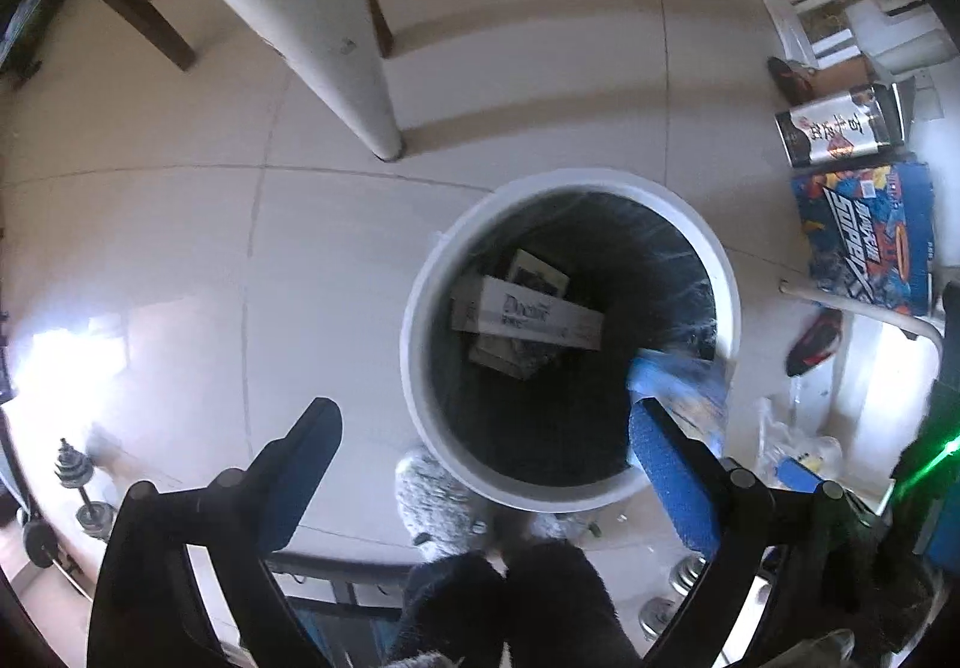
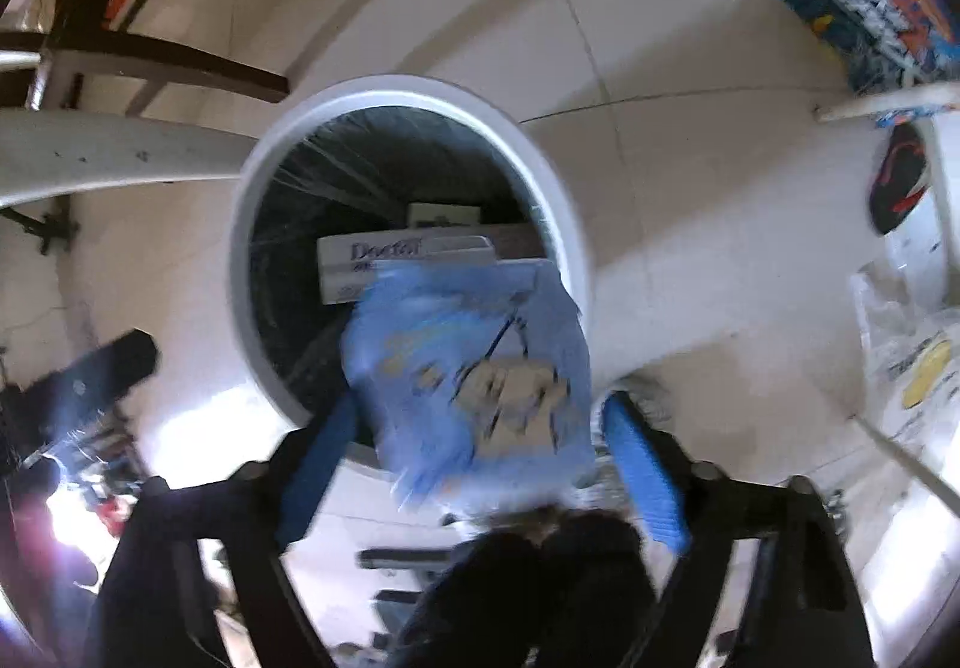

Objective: Collect trash
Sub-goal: 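Carry both items to the white bin and open both tools to drop them, then move both tools back over the table toward the white box and milk carton, then grasp the torn white box with left tool while right tool grasps the Pure Milk carton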

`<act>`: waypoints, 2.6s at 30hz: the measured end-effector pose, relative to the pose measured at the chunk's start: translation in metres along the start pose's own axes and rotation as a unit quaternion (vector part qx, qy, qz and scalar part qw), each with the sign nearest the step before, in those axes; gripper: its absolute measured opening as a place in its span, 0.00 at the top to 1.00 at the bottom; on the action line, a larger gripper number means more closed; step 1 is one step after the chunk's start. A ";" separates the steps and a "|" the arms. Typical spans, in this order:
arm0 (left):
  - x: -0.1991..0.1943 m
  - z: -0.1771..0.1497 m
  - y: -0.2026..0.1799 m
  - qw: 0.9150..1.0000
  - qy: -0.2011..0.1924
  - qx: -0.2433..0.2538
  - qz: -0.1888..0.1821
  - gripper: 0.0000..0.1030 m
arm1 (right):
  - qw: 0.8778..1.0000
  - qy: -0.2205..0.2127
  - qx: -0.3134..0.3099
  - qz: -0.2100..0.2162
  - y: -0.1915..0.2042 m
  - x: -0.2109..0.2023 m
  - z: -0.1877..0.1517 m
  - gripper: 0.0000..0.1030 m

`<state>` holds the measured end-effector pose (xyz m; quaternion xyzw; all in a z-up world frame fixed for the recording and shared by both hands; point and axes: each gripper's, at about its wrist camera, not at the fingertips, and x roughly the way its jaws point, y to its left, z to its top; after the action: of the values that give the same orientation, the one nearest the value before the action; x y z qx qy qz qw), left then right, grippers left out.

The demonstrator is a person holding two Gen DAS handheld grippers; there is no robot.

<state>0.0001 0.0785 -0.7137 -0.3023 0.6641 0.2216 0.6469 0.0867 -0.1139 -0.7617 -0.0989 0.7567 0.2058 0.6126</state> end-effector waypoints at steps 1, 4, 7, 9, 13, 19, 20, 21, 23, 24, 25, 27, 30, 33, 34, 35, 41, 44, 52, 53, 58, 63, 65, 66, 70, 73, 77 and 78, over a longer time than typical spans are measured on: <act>-0.008 -0.002 0.000 1.000 -0.012 0.005 0.009 0.04 | 1.000 -0.002 0.001 -0.009 -0.001 -0.002 0.001 0.00; -0.028 -0.009 -0.001 0.998 -0.042 0.026 0.041 0.04 | 1.000 -0.010 0.001 -0.012 0.004 -0.016 -0.003 0.00; -0.044 -0.014 0.001 0.997 -0.046 0.026 0.049 0.04 | 0.999 -0.026 -0.013 -0.039 0.010 -0.034 -0.007 0.00; -0.055 -0.020 0.001 0.998 -0.041 0.024 0.051 0.04 | 0.997 -0.033 -0.024 -0.058 0.015 -0.048 -0.011 0.00; -0.085 -0.032 0.002 0.997 -0.036 0.025 0.059 0.04 | 0.996 -0.038 -0.029 -0.078 0.021 -0.083 -0.021 0.00; -0.147 -0.055 -0.003 0.997 -0.035 0.033 0.062 0.04 | 0.993 -0.063 -0.037 -0.091 0.034 -0.161 -0.042 0.00; -0.158 -0.059 -0.005 0.997 -0.036 0.036 0.063 0.04 | 0.993 -0.066 -0.038 -0.092 0.036 -0.173 -0.046 0.00; -0.169 -0.063 -0.005 0.997 -0.038 0.039 0.062 0.04 | 0.993 -0.069 -0.038 -0.091 0.039 -0.190 -0.051 0.00; -0.191 -0.071 -0.007 0.997 -0.037 0.044 0.059 0.04 | 0.993 -0.073 -0.039 -0.087 0.045 -0.214 -0.060 0.00; -0.200 -0.075 -0.007 0.997 -0.035 0.045 0.056 0.04 | 0.992 -0.077 -0.041 -0.089 0.049 -0.230 -0.067 0.00; -0.211 -0.079 -0.008 0.997 -0.034 0.047 0.056 0.04 | 0.992 -0.078 -0.041 -0.088 0.052 -0.240 -0.072 0.00; -0.233 -0.086 -0.010 0.997 -0.037 0.052 0.048 0.04 | 0.992 -0.081 -0.040 -0.083 0.057 -0.269 -0.086 0.00; -0.270 -0.098 -0.014 0.996 -0.045 0.064 0.043 0.04 | 0.993 -0.083 -0.037 -0.076 0.065 -0.307 -0.106 0.00; -0.309 -0.106 -0.016 0.995 -0.056 0.070 0.041 0.04 | 0.993 -0.089 -0.032 -0.066 0.072 -0.344 -0.123 0.00; -0.323 -0.107 -0.016 0.995 -0.061 0.069 0.041 0.04 | 0.993 -0.093 -0.028 -0.061 0.074 -0.356 -0.128 0.00; -0.335 -0.108 -0.016 0.995 -0.065 0.069 0.042 0.04 | 0.994 -0.096 -0.025 -0.055 0.075 -0.369 -0.132 0.00; -0.404 -0.093 -0.032 0.985 -0.134 0.081 0.067 0.04 | 0.991 -0.132 -0.017 -0.016 0.090 -0.453 -0.137 0.00; -0.428 -0.071 -0.046 0.981 -0.167 0.078 0.069 0.04 | 0.988 -0.153 -0.016 -0.003 0.095 -0.489 -0.124 0.00; -0.463 0.026 -0.107 0.973 -0.209 0.072 0.070 0.00 | 0.975 -0.218 0.039 0.004 0.055 -0.583 -0.036 0.00; -0.463 0.042 -0.117 0.973 -0.208 0.069 0.068 0.00 | 0.974 -0.222 0.049 0.005 0.046 -0.588 -0.020 0.00; -0.468 0.136 -0.171 0.980 -0.187 0.047 0.049 0.00 | 0.967 -0.233 0.105 0.013 -0.007 -0.611 0.096 0.00; -0.469 0.237 -0.229 0.990 -0.139 0.023 0.013 0.00 | 0.969 -0.200 0.146 0.011 -0.048 -0.604 0.221 0.00; -0.468 0.276 -0.251 0.992 -0.121 0.016 -0.005 0.00 | 0.971 -0.180 0.159 0.013 -0.058 -0.597 0.265 0.00; -0.466 0.292 -0.260 0.993 -0.115 0.014 -0.010 0.00 | 0.971 -0.173 0.164 0.013 -0.061 -0.593 0.279 0.00; -0.450 0.357 -0.293 0.996 -0.090 0.016 -0.004 0.00 | 0.975 -0.146 0.167 0.006 -0.069 -0.575 0.336 0.00; -0.432 0.393 -0.308 0.997 -0.069 0.021 0.004 0.00 | 0.977 -0.126 0.172 0.008 -0.071 -0.563 0.366 0.00; -0.405 0.422 -0.320 0.998 -0.040 0.030 0.028 0.01 | 0.979 -0.108 0.171 0.005 -0.070 -0.552 0.392 0.00; -0.399 0.426 -0.321 0.998 -0.033 0.031 0.034 0.01 | 0.981 -0.102 0.165 0.002 -0.067 -0.548 0.399 0.00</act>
<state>0.5226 0.1856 -0.3144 -0.2521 0.6588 0.2325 0.6696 0.5929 -0.0575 -0.3100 0.0264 0.7142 0.0882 0.6939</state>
